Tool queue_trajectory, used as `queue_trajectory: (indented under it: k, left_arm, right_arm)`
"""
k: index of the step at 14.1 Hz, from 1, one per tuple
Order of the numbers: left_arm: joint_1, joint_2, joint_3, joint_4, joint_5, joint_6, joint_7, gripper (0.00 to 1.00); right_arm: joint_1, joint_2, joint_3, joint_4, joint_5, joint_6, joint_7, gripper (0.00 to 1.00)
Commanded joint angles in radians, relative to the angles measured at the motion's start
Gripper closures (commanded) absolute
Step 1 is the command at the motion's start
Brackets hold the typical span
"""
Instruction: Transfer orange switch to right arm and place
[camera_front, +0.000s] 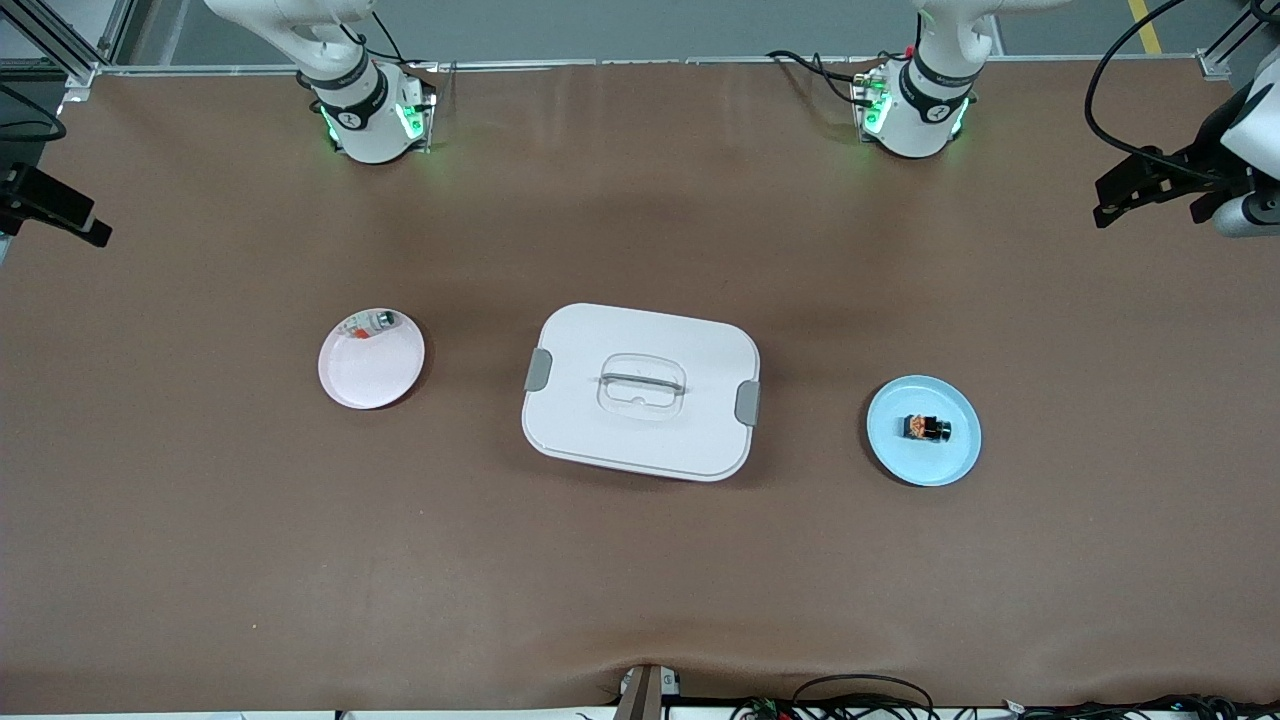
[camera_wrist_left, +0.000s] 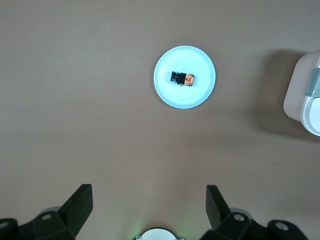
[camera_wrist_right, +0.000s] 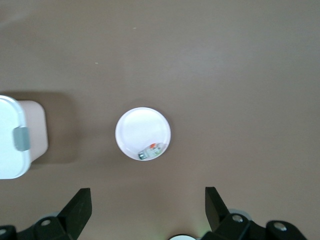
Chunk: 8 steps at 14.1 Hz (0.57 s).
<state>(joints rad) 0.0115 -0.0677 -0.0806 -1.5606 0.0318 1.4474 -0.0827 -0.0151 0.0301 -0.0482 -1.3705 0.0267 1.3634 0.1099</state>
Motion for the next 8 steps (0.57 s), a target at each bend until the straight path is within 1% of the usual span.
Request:
queue_trajectory:
  k: [1,5,8]
  left_arm:
    - [0.004,0.002,-0.001,0.013,-0.015,-0.01,0.004,0.0]
    - [0.007,0.008,-0.001,0.013,-0.016,-0.009,0.004,0.0]
    - [0.008,0.052,0.004,0.014,-0.018,0.014,0.006,0.0]
  right_arm:
    - [-0.003,-0.004,0.01,-0.004,-0.018,0.025,0.01,0.0]
    - [0.017,-0.004,0.01,-0.004,-0.013,0.04,0.008,0.0]
    - [0.018,-0.002,0.011,-0.004,-0.011,0.039,0.005,0.0]
